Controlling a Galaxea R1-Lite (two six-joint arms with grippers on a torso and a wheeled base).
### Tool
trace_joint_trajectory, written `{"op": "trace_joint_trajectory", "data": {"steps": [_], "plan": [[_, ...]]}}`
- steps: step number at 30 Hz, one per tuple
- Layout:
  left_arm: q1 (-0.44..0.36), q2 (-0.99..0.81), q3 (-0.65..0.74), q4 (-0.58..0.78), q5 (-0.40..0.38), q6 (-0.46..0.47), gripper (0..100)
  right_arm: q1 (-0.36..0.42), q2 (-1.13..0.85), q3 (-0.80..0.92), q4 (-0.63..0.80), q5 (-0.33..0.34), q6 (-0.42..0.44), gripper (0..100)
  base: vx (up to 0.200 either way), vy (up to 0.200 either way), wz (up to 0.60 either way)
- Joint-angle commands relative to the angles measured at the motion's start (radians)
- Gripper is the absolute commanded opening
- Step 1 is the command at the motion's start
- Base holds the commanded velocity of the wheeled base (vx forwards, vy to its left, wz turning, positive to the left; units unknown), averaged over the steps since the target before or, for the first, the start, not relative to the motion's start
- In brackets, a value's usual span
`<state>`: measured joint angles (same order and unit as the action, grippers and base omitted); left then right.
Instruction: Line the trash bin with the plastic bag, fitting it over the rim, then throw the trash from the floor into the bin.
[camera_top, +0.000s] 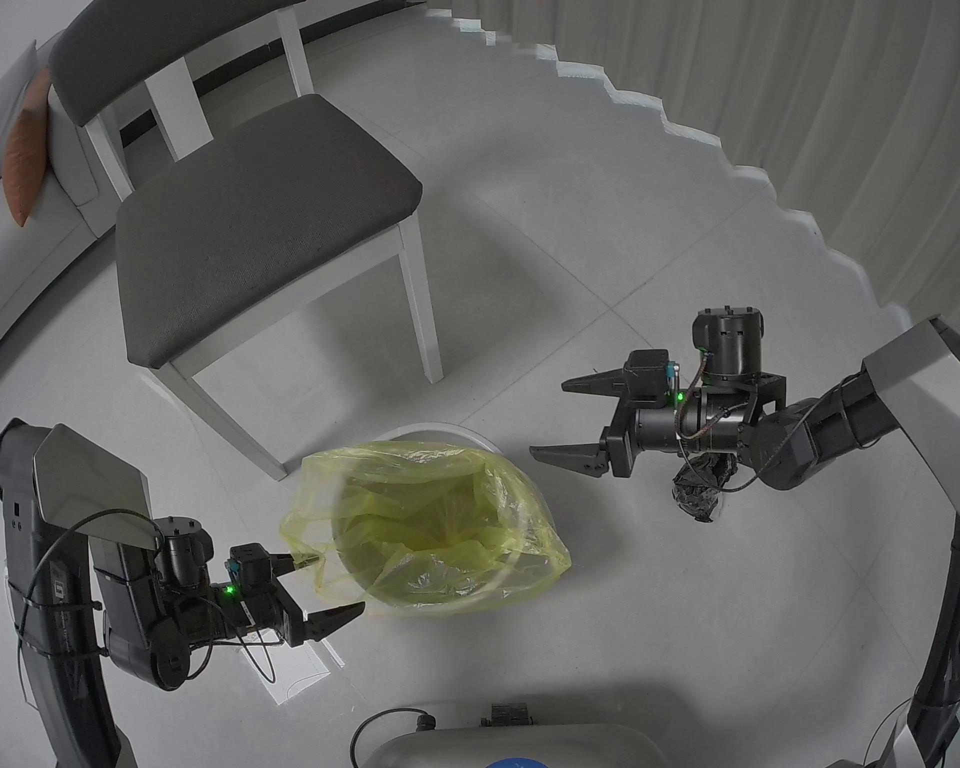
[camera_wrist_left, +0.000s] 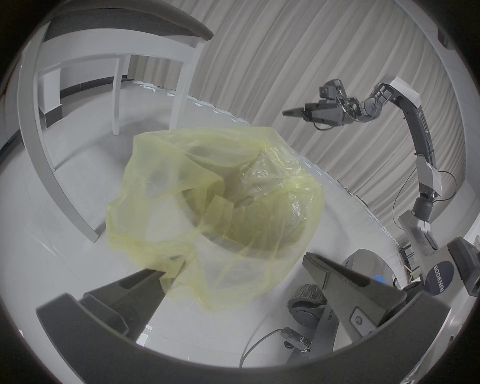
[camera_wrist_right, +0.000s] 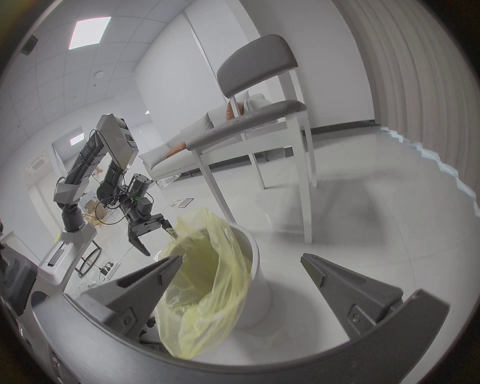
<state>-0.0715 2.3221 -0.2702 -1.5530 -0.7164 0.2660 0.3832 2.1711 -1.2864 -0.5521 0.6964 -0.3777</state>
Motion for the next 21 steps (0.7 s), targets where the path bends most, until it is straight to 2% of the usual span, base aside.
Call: {"op": "trace_joint_trajectory", "data": {"steps": [1,6,15,21], "plan": [[-0.002,-0.017,0.022,-0.018,0.000,0.002,100,0.040,0.078,-0.105,0.038,-0.001,-0.030,100,0.000,0.000,0.00],[-0.002,-0.058,0.048,-0.018,0.000,0.004,100,0.054,0.139,-0.182,0.069,0.002,-0.081,100,0.000,0.000,0.00],[-0.022,-0.113,0.060,-0.018,0.000,-0.001,100,0.131,0.234,-0.314,0.132,-0.001,-0.084,100,0.000,0.000,0.00],[-0.037,-0.101,0.065,-0.018,0.000,0.001,100,0.138,0.265,-0.361,0.162,-0.003,-0.086,100,0.000,0.000,0.00]]}}
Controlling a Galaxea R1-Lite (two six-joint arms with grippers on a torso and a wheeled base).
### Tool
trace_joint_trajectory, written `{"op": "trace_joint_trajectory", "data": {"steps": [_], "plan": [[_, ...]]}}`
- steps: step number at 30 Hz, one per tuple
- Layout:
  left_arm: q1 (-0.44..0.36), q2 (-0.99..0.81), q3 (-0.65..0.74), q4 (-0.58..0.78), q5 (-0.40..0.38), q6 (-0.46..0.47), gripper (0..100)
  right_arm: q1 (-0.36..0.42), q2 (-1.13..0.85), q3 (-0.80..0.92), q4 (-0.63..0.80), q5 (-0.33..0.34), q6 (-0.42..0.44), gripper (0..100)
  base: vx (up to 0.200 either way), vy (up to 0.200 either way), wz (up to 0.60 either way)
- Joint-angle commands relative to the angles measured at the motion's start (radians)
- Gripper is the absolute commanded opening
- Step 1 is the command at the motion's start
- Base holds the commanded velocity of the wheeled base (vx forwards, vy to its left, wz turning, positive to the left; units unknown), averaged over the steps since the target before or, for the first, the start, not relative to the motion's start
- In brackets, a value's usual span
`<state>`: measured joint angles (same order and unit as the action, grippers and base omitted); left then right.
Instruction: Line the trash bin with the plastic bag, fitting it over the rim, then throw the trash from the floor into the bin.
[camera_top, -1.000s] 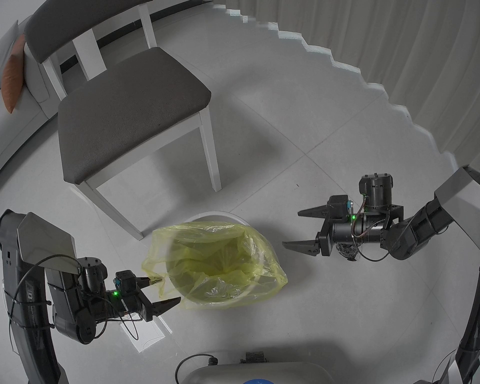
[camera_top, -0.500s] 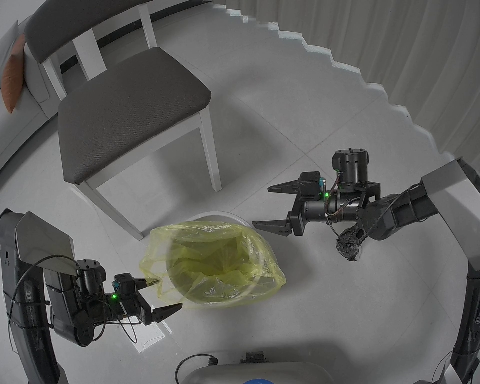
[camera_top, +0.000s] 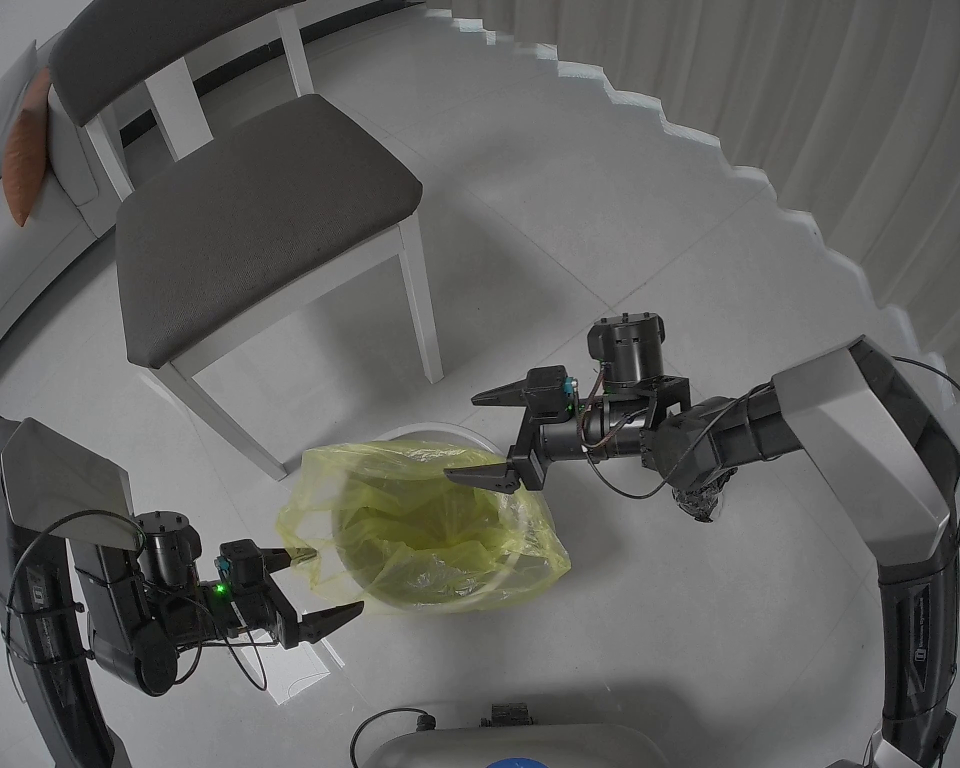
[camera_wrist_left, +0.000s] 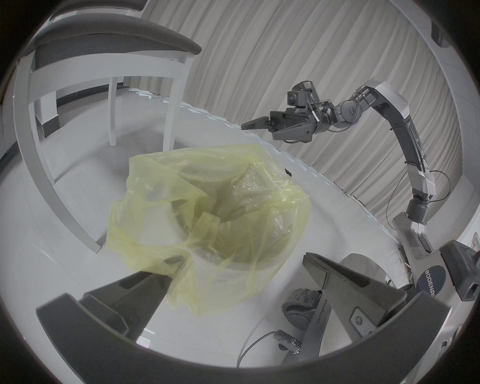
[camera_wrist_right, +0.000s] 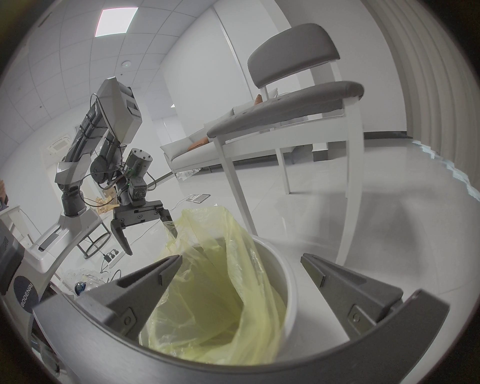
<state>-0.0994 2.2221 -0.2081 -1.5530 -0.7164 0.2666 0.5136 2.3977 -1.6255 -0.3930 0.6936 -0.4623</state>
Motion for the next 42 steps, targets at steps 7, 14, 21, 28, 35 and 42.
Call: {"op": "trace_joint_trajectory", "data": {"steps": [7,14,21,28,35,42], "plan": [[-0.014,0.001,0.009,-0.018,0.000,0.000,100,0.002,0.040,-0.027,0.026,0.000,-0.001,100,0.000,0.000,0.00],[-0.016,-0.004,0.013,-0.018,0.000,0.000,100,-0.004,0.071,-0.037,0.034,-0.002,-0.001,100,0.000,0.000,0.00],[-0.016,-0.006,0.013,-0.018,0.000,0.000,100,-0.017,0.081,-0.051,0.039,-0.002,-0.016,0,0.000,0.000,0.00],[-0.014,-0.006,0.013,-0.018,0.000,0.000,100,-0.027,0.077,-0.053,0.040,0.000,-0.016,0,0.000,0.000,0.00],[-0.011,-0.002,0.010,-0.018,0.000,0.000,100,-0.033,0.057,-0.088,0.042,0.000,-0.018,0,0.000,0.000,0.00],[-0.006,0.001,0.006,-0.018,0.000,-0.001,100,-0.052,0.061,-0.139,0.045,0.000,-0.018,0,0.000,0.000,0.00]]}}
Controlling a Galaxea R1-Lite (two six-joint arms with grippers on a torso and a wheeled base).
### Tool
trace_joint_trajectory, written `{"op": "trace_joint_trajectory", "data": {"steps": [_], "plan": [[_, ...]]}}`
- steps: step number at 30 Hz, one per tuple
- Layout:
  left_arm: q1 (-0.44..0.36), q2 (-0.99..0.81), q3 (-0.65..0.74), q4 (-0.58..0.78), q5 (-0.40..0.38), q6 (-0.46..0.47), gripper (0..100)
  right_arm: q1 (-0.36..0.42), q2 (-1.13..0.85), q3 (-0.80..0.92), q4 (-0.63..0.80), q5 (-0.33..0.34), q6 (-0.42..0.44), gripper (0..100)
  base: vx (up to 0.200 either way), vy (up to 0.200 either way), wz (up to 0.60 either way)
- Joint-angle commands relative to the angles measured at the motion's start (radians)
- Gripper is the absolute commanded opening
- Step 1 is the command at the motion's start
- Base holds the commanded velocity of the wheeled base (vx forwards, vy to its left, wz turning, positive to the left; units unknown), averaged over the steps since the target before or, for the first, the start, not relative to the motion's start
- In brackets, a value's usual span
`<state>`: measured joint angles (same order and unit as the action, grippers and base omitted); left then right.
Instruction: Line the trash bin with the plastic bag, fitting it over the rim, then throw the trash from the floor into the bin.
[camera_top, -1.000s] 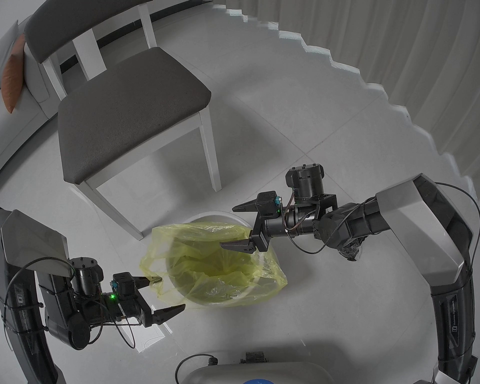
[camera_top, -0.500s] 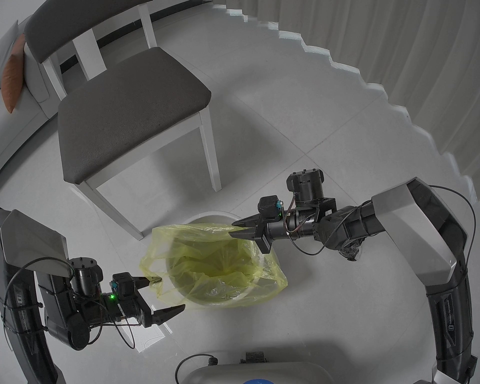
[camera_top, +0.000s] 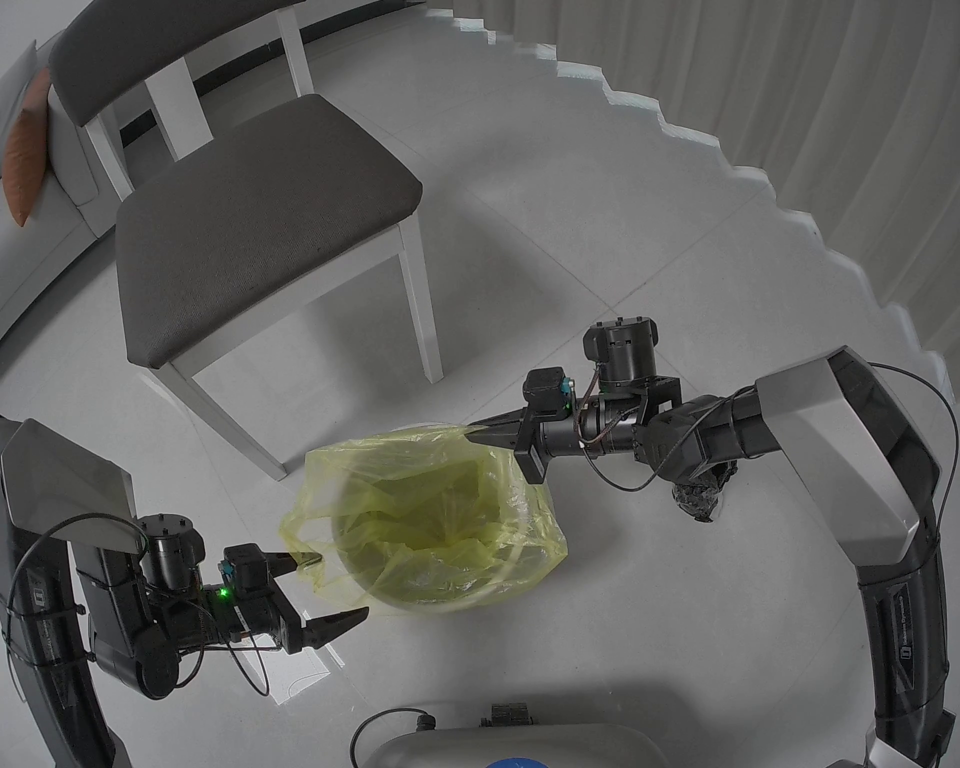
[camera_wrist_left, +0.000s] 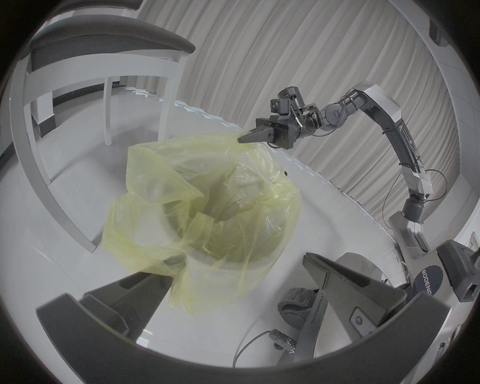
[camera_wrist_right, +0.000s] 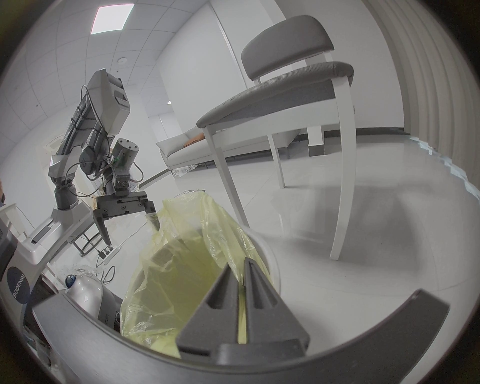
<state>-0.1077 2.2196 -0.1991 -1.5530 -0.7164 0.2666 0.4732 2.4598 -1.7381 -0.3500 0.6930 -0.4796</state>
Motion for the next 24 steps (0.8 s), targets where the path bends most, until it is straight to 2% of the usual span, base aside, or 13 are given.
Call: {"op": "trace_joint_trajectory", "data": {"steps": [1,18,24], "plan": [[0.002,0.003,-0.003,-0.018,0.000,-0.001,100,-0.011,-0.001,-0.026,0.002,0.000,-0.001,0,0.000,0.000,0.00],[0.046,0.057,-0.060,-0.018,0.000,-0.015,100,-0.039,0.209,-0.256,0.036,0.005,-0.001,0,0.000,0.000,0.00],[0.046,0.071,-0.074,-0.018,0.002,-0.015,100,-0.050,0.220,-0.262,0.029,0.005,-0.011,0,0.000,0.000,0.00]]}}
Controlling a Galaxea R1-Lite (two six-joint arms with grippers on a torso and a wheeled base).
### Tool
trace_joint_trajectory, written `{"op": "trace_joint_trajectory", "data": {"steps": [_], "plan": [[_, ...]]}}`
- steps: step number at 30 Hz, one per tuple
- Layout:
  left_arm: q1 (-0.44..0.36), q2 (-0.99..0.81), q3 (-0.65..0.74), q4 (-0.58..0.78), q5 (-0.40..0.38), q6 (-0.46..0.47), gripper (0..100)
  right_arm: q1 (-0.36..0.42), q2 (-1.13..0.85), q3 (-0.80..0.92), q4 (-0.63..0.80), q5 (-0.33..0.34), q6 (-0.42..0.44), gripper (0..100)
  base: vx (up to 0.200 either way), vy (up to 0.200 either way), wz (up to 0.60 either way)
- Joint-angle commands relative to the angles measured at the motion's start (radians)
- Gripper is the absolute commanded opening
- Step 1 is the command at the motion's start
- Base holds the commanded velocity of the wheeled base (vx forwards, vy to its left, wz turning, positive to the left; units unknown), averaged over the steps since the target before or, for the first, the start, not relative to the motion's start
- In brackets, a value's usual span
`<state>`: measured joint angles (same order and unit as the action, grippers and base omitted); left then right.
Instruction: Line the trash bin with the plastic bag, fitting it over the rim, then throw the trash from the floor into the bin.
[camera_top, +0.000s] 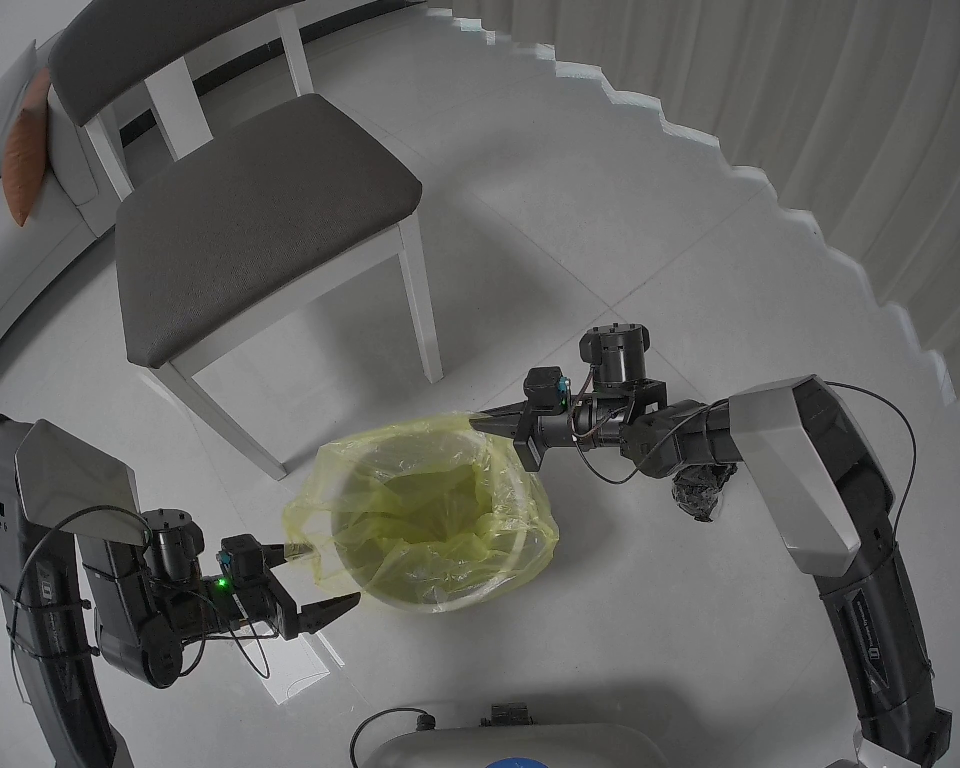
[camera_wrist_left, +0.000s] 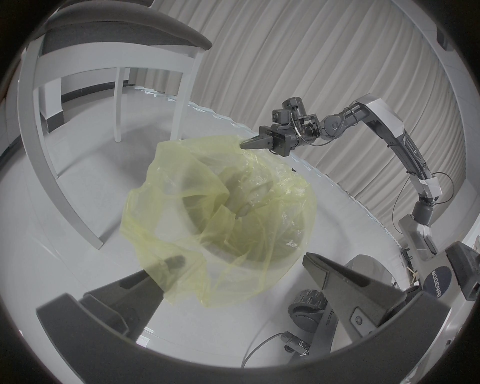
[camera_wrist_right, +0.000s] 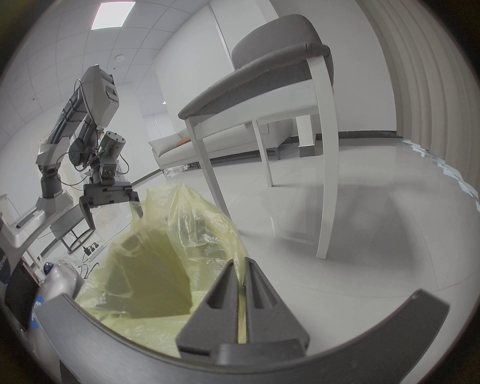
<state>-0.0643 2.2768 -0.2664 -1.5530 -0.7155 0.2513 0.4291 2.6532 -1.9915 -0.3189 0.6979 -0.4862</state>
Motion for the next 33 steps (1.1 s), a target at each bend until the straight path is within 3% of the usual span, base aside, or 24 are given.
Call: {"op": "trace_joint_trajectory", "data": {"steps": [1,24,33], "plan": [[0.003,0.013,-0.008,-0.018,0.001,0.000,100,-0.007,0.024,-0.009,0.003,0.000,-0.003,0,0.000,0.000,0.00],[0.077,0.099,-0.048,-0.018,-0.001,-0.003,100,-0.003,0.017,0.017,-0.005,0.000,-0.008,0,0.000,0.000,0.00],[0.089,0.081,-0.105,-0.018,0.005,-0.102,100,0.014,0.001,0.054,-0.006,-0.005,-0.009,0,0.000,0.000,0.00]]}}
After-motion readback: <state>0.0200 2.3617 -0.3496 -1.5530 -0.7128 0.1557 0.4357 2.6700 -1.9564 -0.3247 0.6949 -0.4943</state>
